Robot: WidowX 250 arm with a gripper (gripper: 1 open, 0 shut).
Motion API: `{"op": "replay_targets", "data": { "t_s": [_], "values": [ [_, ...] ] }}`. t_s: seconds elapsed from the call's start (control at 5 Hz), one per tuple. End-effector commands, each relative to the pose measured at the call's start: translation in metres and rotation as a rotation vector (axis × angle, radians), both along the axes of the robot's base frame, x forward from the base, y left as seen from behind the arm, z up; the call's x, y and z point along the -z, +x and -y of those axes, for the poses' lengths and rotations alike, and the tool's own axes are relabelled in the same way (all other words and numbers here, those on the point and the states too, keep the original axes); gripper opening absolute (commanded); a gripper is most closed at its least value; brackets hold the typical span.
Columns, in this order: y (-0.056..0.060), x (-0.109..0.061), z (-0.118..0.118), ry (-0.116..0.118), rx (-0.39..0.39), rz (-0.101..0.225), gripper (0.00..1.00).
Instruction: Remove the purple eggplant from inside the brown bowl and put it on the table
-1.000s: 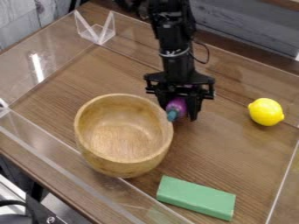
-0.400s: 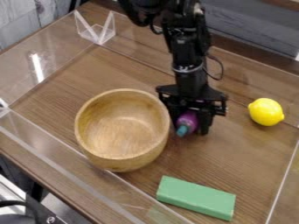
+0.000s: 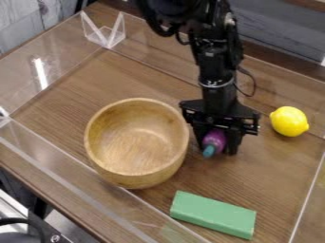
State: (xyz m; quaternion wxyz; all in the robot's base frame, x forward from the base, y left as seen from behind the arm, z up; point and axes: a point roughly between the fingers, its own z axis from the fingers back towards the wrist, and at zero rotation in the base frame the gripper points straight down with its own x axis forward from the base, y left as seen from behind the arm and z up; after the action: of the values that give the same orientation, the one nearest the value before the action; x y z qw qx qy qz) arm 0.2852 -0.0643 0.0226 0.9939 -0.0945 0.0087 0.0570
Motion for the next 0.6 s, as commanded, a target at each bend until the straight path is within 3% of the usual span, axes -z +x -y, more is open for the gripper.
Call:
{"op": "replay_targets", "data": {
  "t_s": [0.0,0.2,0.4],
  "values": [
    [0.0043,-0.0039,0.0110,-0.007,0.012,0.023,0.00],
    [0.0055,-0.0012,0.0163,-0.009,0.014,0.020,0.00],
    [0.0052,0.0008,0.0178,-0.011,0.013,0.011,1.00]
  ]
}}
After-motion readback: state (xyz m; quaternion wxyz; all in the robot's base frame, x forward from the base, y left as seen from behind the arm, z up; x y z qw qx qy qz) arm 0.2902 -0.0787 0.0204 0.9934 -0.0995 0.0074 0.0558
